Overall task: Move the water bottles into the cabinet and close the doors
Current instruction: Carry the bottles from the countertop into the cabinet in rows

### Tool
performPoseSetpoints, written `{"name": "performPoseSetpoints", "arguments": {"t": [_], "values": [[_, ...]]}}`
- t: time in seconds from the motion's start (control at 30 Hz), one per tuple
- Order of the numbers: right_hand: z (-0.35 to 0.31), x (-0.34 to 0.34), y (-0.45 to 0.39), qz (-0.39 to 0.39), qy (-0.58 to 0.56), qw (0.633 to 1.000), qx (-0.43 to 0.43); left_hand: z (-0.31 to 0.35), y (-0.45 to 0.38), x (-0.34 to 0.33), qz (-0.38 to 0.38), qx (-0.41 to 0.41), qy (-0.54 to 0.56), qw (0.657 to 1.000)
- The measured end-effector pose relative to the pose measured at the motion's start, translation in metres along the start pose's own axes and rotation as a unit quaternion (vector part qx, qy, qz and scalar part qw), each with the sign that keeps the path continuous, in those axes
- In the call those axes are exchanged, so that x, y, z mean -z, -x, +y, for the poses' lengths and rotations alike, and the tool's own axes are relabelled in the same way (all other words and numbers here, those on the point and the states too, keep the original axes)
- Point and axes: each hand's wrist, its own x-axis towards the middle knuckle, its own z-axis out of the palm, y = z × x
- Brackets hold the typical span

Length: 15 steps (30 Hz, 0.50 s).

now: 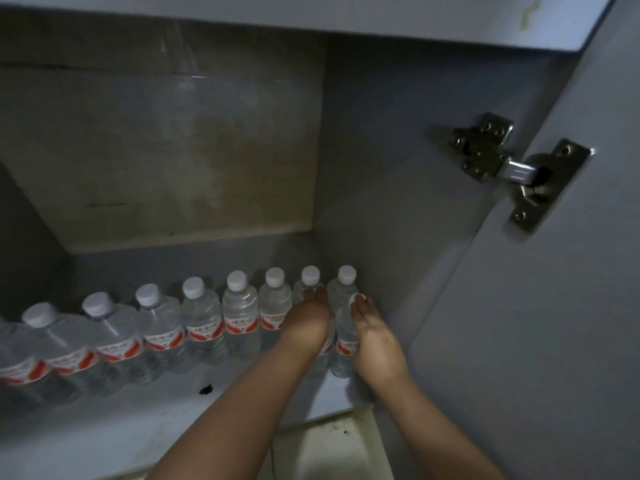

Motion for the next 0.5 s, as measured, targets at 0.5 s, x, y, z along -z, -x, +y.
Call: {"name": "performPoseSetpoints", "arguments": {"t": [0.5], "values": [[-0.079,0.04,0.003,-0.041,0.149,0.985,0.081,-0.079,0.081,0.031,0.052,0.035,-0.095,0.994]]}}
